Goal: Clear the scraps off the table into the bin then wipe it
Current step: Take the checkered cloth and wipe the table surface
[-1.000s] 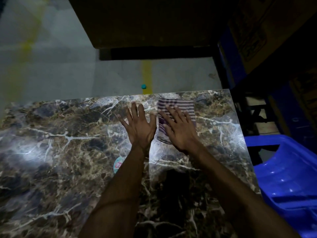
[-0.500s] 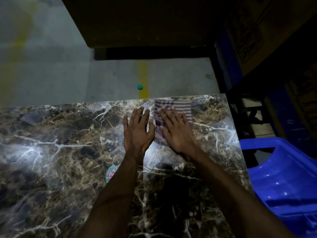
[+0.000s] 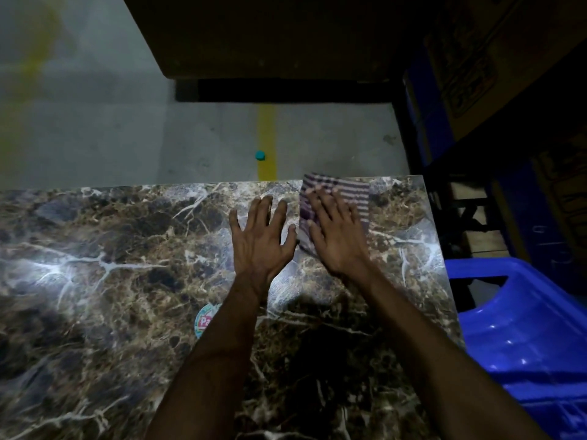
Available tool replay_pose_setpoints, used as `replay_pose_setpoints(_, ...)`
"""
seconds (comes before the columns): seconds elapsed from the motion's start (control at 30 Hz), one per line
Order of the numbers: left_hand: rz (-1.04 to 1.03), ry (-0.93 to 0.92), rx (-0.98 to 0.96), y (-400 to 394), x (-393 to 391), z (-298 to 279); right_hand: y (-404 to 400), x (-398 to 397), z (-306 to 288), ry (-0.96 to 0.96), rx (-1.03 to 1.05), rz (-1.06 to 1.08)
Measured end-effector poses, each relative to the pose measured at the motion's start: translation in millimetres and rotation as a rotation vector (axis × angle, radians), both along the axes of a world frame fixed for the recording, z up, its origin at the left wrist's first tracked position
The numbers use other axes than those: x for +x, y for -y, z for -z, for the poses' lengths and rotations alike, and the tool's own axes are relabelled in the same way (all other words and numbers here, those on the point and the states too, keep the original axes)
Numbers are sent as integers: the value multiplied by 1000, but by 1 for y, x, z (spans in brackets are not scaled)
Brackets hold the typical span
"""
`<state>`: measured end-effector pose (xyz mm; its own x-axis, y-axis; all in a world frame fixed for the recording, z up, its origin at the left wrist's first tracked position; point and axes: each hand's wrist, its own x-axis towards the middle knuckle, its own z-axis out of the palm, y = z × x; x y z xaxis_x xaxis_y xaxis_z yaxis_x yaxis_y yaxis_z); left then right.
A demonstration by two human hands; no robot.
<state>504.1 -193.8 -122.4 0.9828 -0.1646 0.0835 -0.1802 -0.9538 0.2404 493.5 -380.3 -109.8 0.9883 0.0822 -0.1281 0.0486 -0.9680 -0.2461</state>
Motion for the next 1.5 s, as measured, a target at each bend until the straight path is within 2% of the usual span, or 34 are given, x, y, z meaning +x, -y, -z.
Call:
replay_pose_setpoints(0.1,29,1,-19,0,2,1,20,-31,-1,-21,-2,-83)
replay_pose_setpoints(0.27,153,-25,-85,-3,5,4,48,-7,-1,2,-5,130)
replay_pose_setpoints(0.4,164,-44,-76,-4,6,4,20,36,2,-12,-3,216)
replay_pose_setpoints(0.53,185,-42,-60,-5,5,4,-4,5,0,-15,-11,24)
replay_pose_setpoints(0.63,179,-49,-70,-5,5,4,22,-32,0,-17,-1,-32)
replay_pose_setpoints(0.73,179,-43,-83,-5,5,5,56,-34,0,-11,-11,121)
replay_pose_setpoints(0.9,173,-18,-86,-6,5,7,56,30,3,22,-44,290)
replay_pose_setpoints(1.0,170,-9,-97,-5,5,7,29,37,0,-7,-14,207)
replay_pose_setpoints(1.1,169,-1,-100,-5,4,7,21,0,-1,-15,-2,30)
replay_pose_setpoints(1.17,169,-10,-96,-5,5,7,36,-25,1,-18,-11,-7)
replay_pose_setpoints(1.33,175,-35,-83,-5,5,7,74,-17,3,8,-20,137)
replay_pose_setpoints(1.5,175,-46,-70,-5,6,6,45,31,3,35,11,240)
